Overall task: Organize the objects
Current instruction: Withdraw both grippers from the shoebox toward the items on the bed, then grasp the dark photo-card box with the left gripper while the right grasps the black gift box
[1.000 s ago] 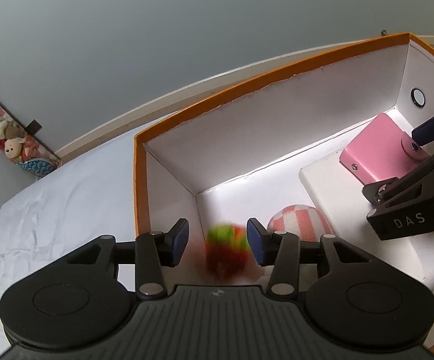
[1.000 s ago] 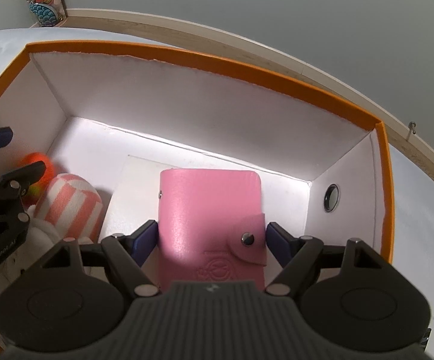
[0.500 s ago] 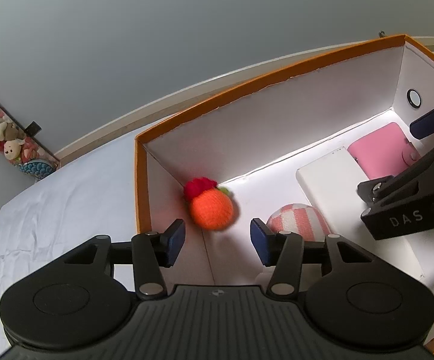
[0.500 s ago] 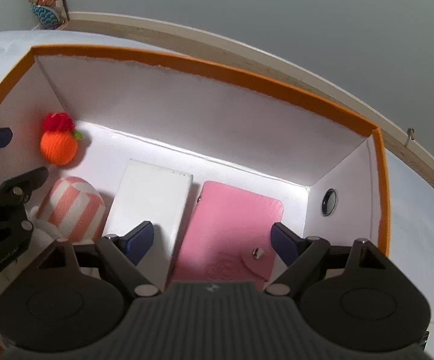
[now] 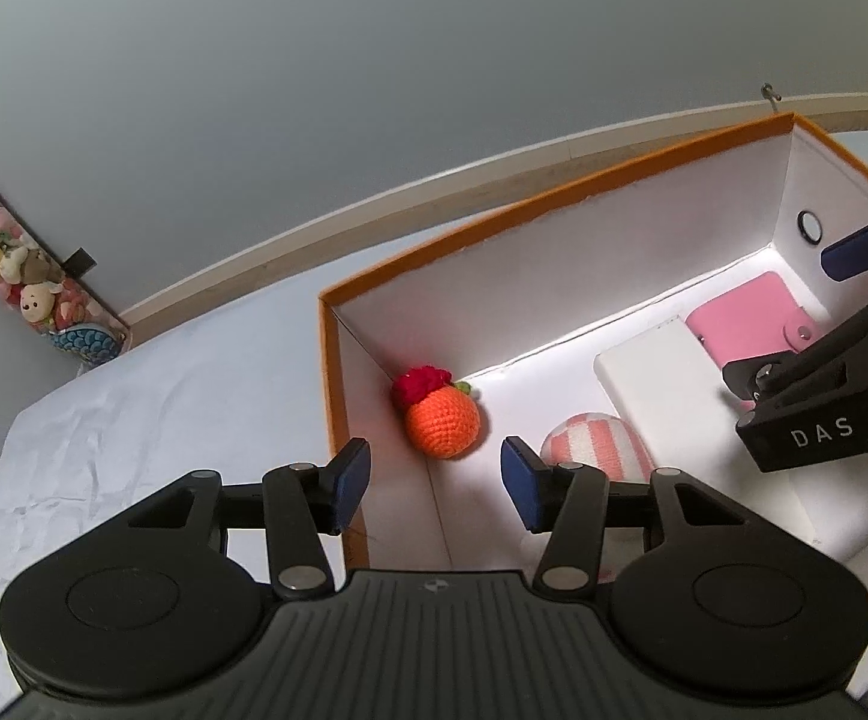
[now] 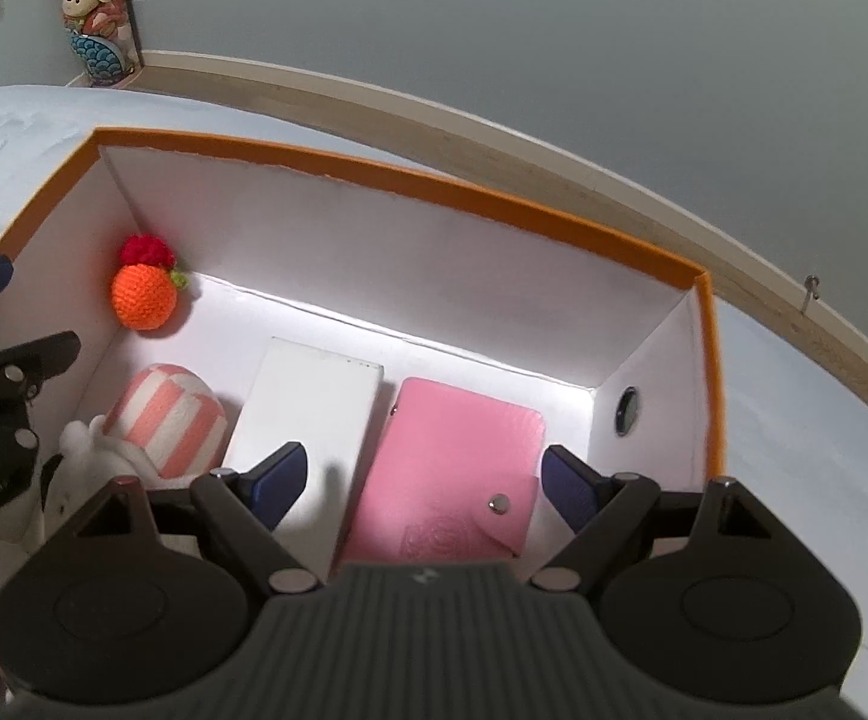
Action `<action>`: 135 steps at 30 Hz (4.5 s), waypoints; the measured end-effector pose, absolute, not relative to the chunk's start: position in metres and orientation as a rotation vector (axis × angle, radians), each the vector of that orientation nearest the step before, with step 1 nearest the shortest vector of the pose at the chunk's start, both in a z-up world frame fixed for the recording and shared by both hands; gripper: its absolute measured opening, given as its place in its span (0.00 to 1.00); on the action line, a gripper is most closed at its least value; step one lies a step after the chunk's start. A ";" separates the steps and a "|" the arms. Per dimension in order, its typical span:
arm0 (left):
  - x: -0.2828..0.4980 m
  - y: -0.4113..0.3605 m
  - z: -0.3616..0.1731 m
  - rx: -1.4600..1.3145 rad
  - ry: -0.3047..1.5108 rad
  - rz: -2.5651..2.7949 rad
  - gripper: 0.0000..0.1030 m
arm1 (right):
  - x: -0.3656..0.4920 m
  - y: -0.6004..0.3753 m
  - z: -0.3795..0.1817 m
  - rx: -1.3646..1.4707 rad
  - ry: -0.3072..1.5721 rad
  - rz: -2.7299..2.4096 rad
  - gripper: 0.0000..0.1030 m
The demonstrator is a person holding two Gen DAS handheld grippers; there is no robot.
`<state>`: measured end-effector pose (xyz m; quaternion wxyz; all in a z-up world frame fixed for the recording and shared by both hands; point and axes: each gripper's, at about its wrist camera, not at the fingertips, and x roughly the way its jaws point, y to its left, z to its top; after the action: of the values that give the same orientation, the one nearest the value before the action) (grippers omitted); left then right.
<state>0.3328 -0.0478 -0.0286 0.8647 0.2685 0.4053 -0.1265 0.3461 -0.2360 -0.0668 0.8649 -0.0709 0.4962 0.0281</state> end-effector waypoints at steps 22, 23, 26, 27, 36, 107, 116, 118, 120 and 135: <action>0.281 -0.042 0.025 0.543 0.749 -0.268 0.58 | 0.290 -0.240 -0.008 -0.173 0.958 0.060 0.83; 0.278 -0.040 0.027 0.538 0.745 -0.268 0.58 | 0.287 -0.239 -0.006 -0.174 0.952 0.063 0.83; 0.267 -0.031 0.032 0.506 0.734 -0.273 0.61 | 0.272 -0.237 0.001 -0.156 0.923 0.082 0.85; 0.263 -0.028 0.033 0.496 0.731 -0.274 0.62 | 0.266 -0.236 0.002 -0.150 0.911 0.093 0.85; 0.220 0.012 0.036 0.341 0.675 -0.296 0.66 | 0.213 -0.229 -0.010 -0.163 0.860 0.147 0.85; 0.122 0.029 -0.115 0.026 0.827 -0.344 0.42 | 0.079 -0.202 -0.141 -0.097 0.787 0.247 0.87; 0.115 0.021 -0.115 0.097 0.773 -0.328 0.41 | 0.078 -0.203 -0.140 -0.098 0.786 0.266 0.82; 0.112 0.019 -0.115 0.119 0.745 -0.329 0.41 | 0.078 -0.204 -0.140 -0.097 0.788 0.268 0.81; 0.111 0.021 -0.114 0.116 0.738 -0.334 0.41 | 0.079 -0.203 -0.140 -0.098 0.793 0.271 0.80; 0.112 0.031 -0.104 0.035 0.783 -0.315 0.25 | 0.075 -0.212 -0.136 -0.086 0.806 0.273 0.75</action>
<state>0.1121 0.0307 -0.1035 0.9121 0.0168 0.3799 -0.1529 0.0754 -0.2118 -0.1358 0.9100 -0.0415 0.3908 0.1324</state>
